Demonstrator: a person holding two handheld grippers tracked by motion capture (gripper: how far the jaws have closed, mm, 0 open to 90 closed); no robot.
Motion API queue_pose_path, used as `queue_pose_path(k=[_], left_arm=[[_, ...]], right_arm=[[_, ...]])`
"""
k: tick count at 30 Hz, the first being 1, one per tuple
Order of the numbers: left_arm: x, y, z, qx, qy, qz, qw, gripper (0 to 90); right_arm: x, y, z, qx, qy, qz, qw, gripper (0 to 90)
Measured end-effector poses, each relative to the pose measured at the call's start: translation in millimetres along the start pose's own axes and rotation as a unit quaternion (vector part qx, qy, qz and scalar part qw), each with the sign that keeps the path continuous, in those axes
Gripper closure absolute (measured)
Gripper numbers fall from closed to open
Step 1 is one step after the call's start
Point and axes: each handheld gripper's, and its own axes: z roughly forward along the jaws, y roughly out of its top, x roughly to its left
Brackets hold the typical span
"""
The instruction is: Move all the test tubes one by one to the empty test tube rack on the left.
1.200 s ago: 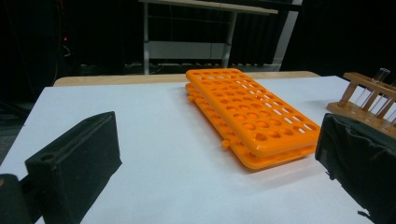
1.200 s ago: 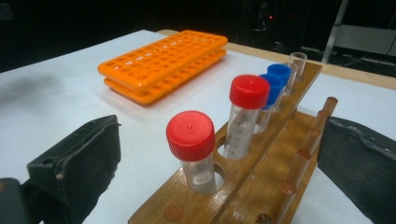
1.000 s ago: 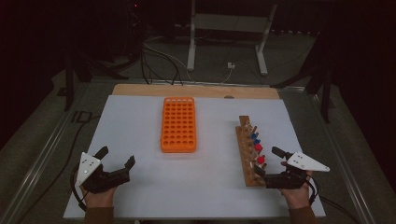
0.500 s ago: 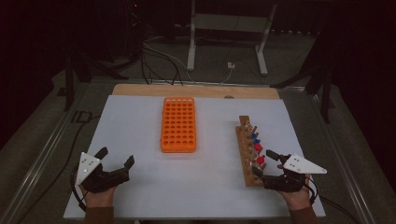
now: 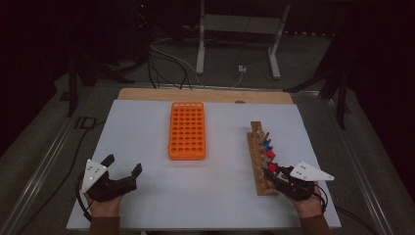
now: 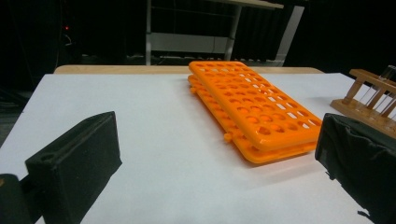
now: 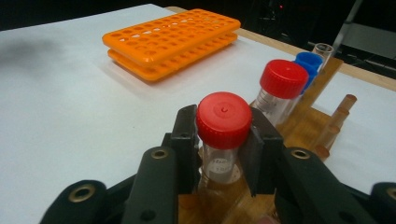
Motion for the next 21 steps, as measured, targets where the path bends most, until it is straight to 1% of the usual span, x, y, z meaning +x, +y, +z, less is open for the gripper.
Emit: queue_pose_path(k=[4, 9, 14, 17, 19, 21], left_arm=[[-1.3, -0.2, 0.9, 0.002, -0.002, 0.003, 1.0, 0.8], [-1.6, -0.7, 1.7, 0.006, -0.004, 0.004, 1.0, 0.8], [-2.0, -0.6, 1.7, 0.01, -0.005, 0.011, 0.9999, 0.8], [-2.9, -0.8, 2.1, 0.009, -0.007, 0.013, 0.9999, 0.8], [-3.6, -0.8, 2.7, 0.009, -0.01, 0.015, 0.9998, 0.8], [-4.2, -0.7, 4.5, 0.012, -0.006, 0.015, 0.9998, 0.8]], right_arm=[[1.2, 2.8, 0.4, 0.001, -0.002, -0.004, 1.0, 70.3], [-1.3, 7.0, -0.6, 0.0, -0.002, 0.004, 1.0, 70.4], [-3.0, 14.9, -3.3, -0.001, -0.001, 0.005, 1.0, 70.4], [-3.1, 22.4, -6.4, -0.004, 0.002, 0.012, 0.9999, 70.4], [-3.5, 24.5, -7.0, -0.003, 0.0, 0.012, 0.9999, 70.4], [-4.7, 32.3, -10.5, -0.002, 0.001, 0.023, 0.9997, 70.4]])
